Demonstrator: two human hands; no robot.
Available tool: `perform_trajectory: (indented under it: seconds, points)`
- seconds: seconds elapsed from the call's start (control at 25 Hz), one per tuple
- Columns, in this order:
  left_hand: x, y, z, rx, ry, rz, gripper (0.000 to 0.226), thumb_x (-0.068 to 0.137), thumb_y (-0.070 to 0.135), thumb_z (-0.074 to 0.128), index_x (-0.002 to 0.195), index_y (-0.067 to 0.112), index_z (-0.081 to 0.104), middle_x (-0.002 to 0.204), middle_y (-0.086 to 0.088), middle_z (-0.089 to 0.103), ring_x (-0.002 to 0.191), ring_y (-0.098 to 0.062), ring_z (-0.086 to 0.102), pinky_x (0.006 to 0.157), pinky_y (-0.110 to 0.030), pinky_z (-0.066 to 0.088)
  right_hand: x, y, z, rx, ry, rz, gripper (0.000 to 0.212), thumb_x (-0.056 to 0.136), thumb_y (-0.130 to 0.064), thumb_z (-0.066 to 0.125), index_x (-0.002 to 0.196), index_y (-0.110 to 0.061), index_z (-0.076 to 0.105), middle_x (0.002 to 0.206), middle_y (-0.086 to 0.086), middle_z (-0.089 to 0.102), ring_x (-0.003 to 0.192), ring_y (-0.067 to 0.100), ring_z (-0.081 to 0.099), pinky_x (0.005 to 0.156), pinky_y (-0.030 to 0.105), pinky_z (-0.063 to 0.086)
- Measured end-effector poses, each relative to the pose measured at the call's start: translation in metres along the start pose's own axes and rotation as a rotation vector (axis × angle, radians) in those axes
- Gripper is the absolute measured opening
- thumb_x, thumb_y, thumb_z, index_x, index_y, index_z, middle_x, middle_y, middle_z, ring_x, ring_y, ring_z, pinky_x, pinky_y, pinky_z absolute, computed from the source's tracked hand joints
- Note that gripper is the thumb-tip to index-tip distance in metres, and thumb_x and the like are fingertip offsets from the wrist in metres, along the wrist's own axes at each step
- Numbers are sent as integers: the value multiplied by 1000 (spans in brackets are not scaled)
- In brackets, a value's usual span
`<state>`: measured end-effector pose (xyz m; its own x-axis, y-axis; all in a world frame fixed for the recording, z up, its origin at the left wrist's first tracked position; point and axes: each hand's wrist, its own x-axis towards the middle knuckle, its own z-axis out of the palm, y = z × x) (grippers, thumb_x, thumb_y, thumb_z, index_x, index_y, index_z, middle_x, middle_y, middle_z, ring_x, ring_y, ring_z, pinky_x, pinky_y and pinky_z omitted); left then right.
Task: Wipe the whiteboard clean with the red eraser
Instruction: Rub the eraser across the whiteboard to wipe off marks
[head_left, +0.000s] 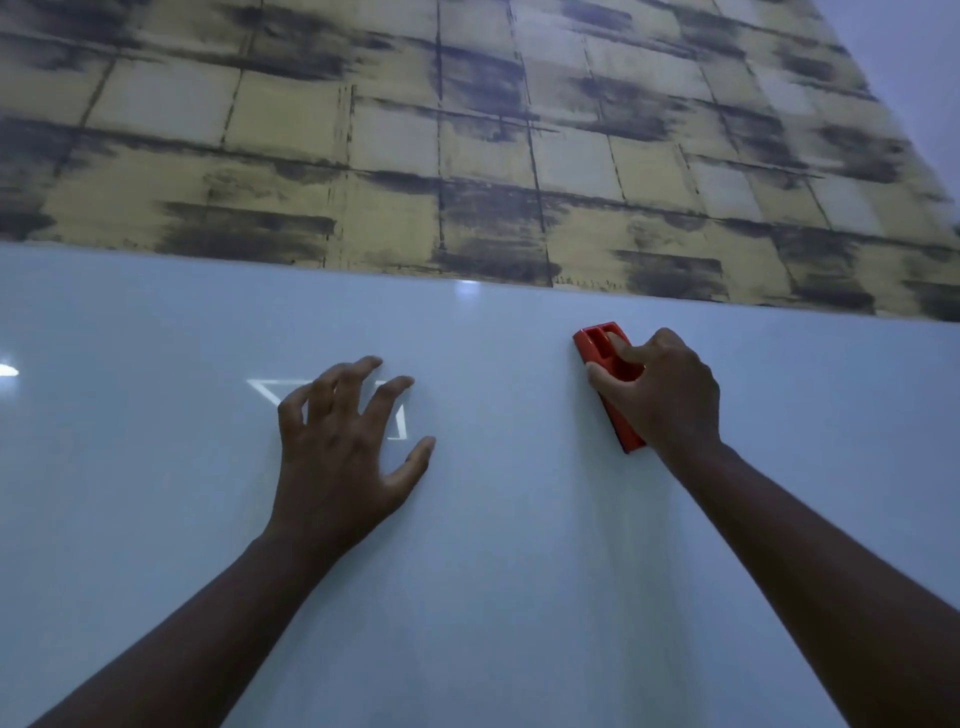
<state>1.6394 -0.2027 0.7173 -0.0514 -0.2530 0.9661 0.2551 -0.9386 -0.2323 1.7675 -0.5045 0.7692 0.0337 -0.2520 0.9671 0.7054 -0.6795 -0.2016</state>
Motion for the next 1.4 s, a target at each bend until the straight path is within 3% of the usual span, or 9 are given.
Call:
perform_trajectory:
  seconds: [0.12, 0.36, 0.6, 0.8, 0.88, 0.96, 1.08, 1.28, 1.4]
  points:
    - [-20, 15, 10, 11, 20, -15, 70, 98, 57, 42, 156, 18, 51, 168, -15, 37, 156, -35, 34, 126, -57, 21, -35, 27, -4, 39, 53, -90, 50, 85, -53, 80, 118, -16, 78, 80, 0, 52, 62, 16, 52, 56, 32, 46]
    - [-33, 22, 11, 19, 14, -35, 72, 101, 57, 39, 163, 20, 40, 174, -12, 26, 162, -31, 23, 130, -58, 15, -83, 10, 10, 202, 116, -31, 44, 83, -45, 83, 115, -14, 79, 80, -1, 47, 63, 15, 48, 56, 29, 43]
    - [-50, 24, 9, 12, -16, -35, 72, 104, 56, 36, 166, 19, 33, 176, -11, 21, 163, -29, 19, 130, -58, 15, -182, -44, 14, 285, -35, -361, 47, 83, -46, 75, 123, -21, 76, 88, 1, 52, 74, 19, 53, 56, 27, 46]
    - [-65, 21, 5, 17, -25, -24, 71, 105, 51, 37, 167, 17, 31, 176, -9, 19, 163, -28, 17, 131, -58, 14, -187, -37, 5, 220, -70, -528, 45, 84, -49, 75, 119, -22, 77, 86, 1, 53, 70, 18, 52, 51, 29, 45]
    - [-74, 21, 2, 13, -26, -21, 69, 105, 49, 39, 167, 17, 32, 176, -8, 19, 163, -26, 18, 130, -58, 15, -174, -24, 3, 209, -53, -431, 45, 83, -50, 74, 120, -27, 77, 86, 1, 53, 69, 21, 56, 52, 31, 48]
    - [-87, 24, -1, 17, -37, -25, 68, 106, 47, 39, 167, 16, 32, 176, -8, 19, 163, -26, 18, 130, -59, 15, -160, 1, -2, 200, -4, -216, 45, 81, -51, 75, 122, -32, 77, 85, -2, 51, 69, 20, 56, 55, 32, 48]
    - [-107, 28, -6, 12, -48, -38, 69, 106, 46, 39, 166, 14, 31, 176, -10, 20, 163, -28, 18, 130, -60, 14, -160, 40, -15, 193, 62, 31, 46, 83, -49, 81, 122, -26, 77, 87, -3, 50, 68, 15, 53, 60, 33, 49]
    - [-133, 37, -12, -1, -57, -58, 69, 105, 44, 42, 165, 10, 33, 175, -13, 21, 163, -29, 18, 131, -59, 13, -192, 44, -16, 224, 109, 183, 49, 85, -42, 84, 127, -20, 75, 87, 3, 49, 69, 17, 50, 63, 37, 51]
    - [-145, 40, -15, -11, -68, -66, 67, 106, 42, 43, 165, 10, 35, 175, -13, 22, 163, -29, 18, 131, -58, 12, -218, 4, -8, 252, 71, 111, 49, 83, -41, 80, 129, -25, 74, 88, 0, 49, 73, 21, 54, 68, 39, 53]
